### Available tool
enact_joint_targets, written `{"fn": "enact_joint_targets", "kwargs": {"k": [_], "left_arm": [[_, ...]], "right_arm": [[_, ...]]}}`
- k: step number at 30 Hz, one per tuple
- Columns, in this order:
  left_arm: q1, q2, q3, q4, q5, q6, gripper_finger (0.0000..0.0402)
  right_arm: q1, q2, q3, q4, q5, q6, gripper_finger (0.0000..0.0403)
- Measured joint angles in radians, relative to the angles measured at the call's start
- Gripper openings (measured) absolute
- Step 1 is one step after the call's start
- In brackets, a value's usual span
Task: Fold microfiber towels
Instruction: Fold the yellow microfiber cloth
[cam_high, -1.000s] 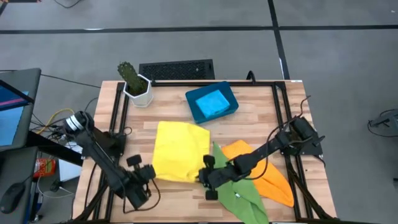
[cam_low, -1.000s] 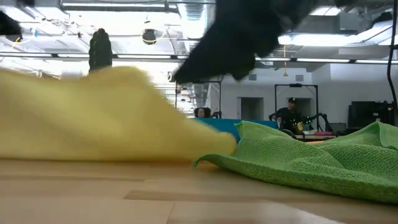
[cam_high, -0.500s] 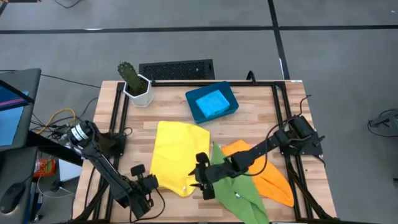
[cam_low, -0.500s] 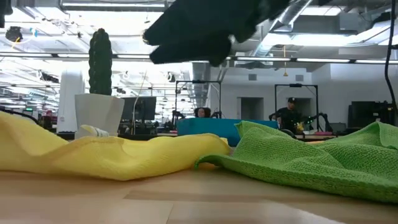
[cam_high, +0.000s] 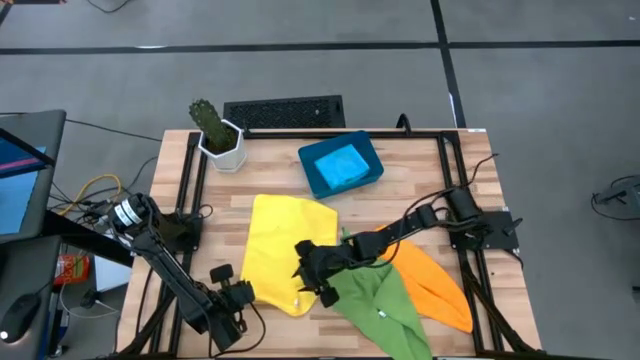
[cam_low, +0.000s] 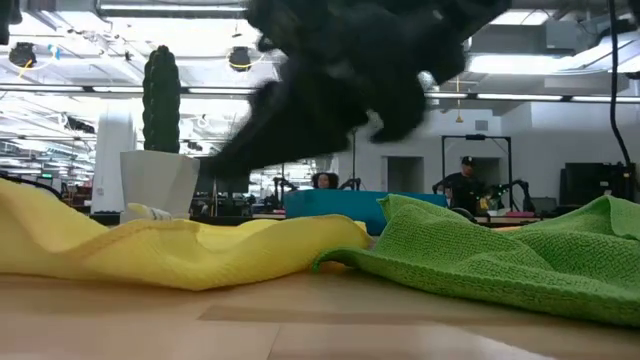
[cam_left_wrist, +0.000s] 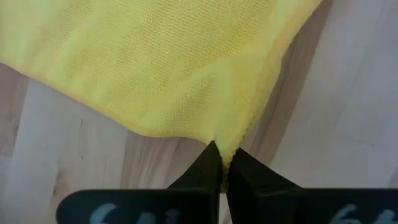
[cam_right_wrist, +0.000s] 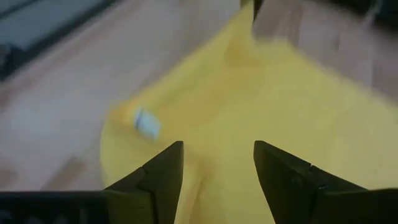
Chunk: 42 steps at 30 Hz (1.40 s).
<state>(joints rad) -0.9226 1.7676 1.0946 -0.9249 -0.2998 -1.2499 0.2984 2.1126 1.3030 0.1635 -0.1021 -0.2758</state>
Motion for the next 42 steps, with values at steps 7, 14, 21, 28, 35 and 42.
{"fn": "enact_joint_targets", "kwargs": {"k": [7, 14, 21, 28, 35, 42], "left_arm": [[0.0, 0.0, 0.0, 0.0, 0.009, -0.017, 0.0], [0.001, 0.0, 0.0, -0.001, 0.009, -0.034, 0.0], [0.001, 0.0, 0.0, 0.0, 0.017, -0.047, 0.0], [0.0, 0.0, 0.0, -0.003, 0.017, -0.047, 0.0], [0.0, 0.0, 0.0, -0.002, 0.021, -0.047, 0.0], [0.0, 0.0, 0.0, -0.001, 0.023, -0.047, 0.0]], "right_arm": [[-0.006, 0.057, 0.086, -0.093, -0.066, -0.107, 0.0218], [-0.006, 0.12, 0.155, -0.146, -0.084, -0.153, 0.0218], [-0.004, 0.141, 0.168, -0.185, -0.083, -0.172, 0.0204], [-0.002, 0.141, 0.167, -0.201, -0.085, -0.17, 0.0126], [-0.002, 0.141, 0.185, -0.226, -0.083, -0.166, 0.0054], [-0.002, 0.141, 0.222, -0.235, -0.082, -0.12, 0.0031]]}}
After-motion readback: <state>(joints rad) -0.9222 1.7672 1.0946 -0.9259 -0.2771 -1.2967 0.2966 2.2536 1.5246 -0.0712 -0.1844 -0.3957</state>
